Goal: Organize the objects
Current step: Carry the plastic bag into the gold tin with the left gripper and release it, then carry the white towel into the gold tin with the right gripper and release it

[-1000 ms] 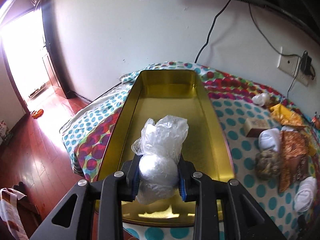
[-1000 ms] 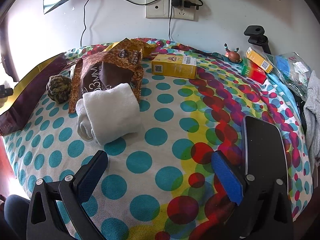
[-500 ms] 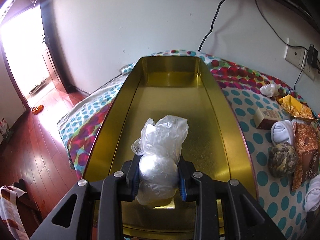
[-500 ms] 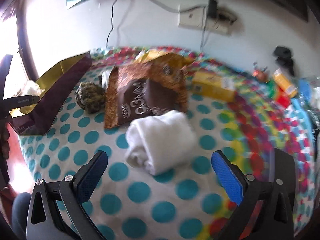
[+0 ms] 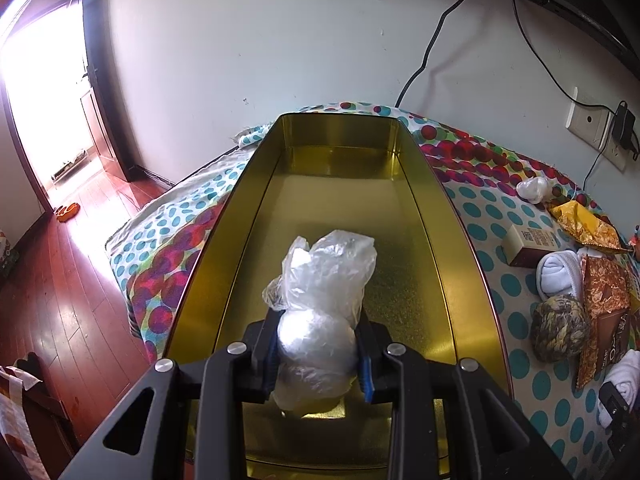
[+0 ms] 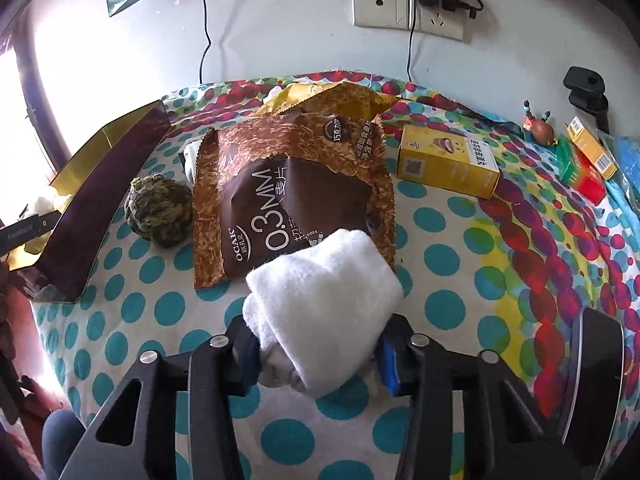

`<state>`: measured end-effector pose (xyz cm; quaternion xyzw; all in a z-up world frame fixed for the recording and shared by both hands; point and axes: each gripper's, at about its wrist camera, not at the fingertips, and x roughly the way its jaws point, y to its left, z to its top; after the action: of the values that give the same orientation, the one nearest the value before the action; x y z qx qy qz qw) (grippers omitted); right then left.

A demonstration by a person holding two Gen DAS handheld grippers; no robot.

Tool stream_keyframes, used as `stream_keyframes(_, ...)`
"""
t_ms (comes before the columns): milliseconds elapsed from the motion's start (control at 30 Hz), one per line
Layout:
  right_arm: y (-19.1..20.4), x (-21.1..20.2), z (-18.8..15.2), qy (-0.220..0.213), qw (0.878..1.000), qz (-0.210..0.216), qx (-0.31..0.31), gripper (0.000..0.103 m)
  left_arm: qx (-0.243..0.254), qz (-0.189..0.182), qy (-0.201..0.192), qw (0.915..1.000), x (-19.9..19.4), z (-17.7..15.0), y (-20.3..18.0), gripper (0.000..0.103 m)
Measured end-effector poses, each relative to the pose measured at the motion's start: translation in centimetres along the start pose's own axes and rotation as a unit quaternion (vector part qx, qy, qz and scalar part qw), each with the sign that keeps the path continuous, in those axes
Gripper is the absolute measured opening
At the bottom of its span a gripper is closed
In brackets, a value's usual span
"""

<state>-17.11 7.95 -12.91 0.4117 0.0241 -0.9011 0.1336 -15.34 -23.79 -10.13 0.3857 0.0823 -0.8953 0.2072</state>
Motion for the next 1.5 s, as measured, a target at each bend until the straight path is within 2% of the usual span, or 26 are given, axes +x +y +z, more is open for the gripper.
stream_keyframes(333,-1.2,-0.3,-0.3,-0.014,0.999,0.026,0.044,0.038,-0.008,0.003,0.004,1.0000,-0.3,-0.4,0.5,0.036)
stream_keyframes(400,-1.3,-0.3,-0.3,-0.015,0.998,0.027,0.045,0.038,-0.005,0.003,0.000,1.0000,-0.6,-0.5,0.4,0.043)
stream_keyframes(467,-1.4,-0.3,-0.3,-0.015,0.998,0.029,0.048,0.038,-0.006,-0.002,-0.003,1.0000,-0.9,-0.5,0.4,0.064)
stream_keyframes(567,-1.6,-0.3,-0.4,-0.017,0.998,0.032,0.052,0.038,-0.008,-0.006,-0.010,0.9999,-1.5,-0.3,0.2,0.078)
stream_keyframes(633,-1.9,-0.5,-0.5,-0.022,0.997,0.032,0.059,0.037,-0.004,-0.006,-0.015,0.9999,-2.2,-0.4,0.2,0.083)
stream_keyframes(900,-1.2,-1.5,-0.3,-0.040,0.998,0.015,0.039,0.036,-0.012,-0.032,-0.038,0.9987,-6.0,-1.0,0.7,0.086)
stream_keyframes(1067,0.0,-3.3,1.3,-0.059,0.998,0.010,0.019,0.036,0.000,-0.041,-0.041,0.9983,-7.7,-2.4,0.6,0.086)
stream_keyframes(1267,4.6,-4.4,3.8,-0.075,0.996,0.017,-0.041,0.036,0.005,-0.054,-0.032,0.9980,-8.8,-3.8,1.3,0.086)
stream_keyframes(1500,12.8,-4.9,6.3,-0.080,0.989,0.060,-0.108,0.036,-0.009,-0.059,-0.030,0.9978,-9.6,-4.8,3.1,0.086)
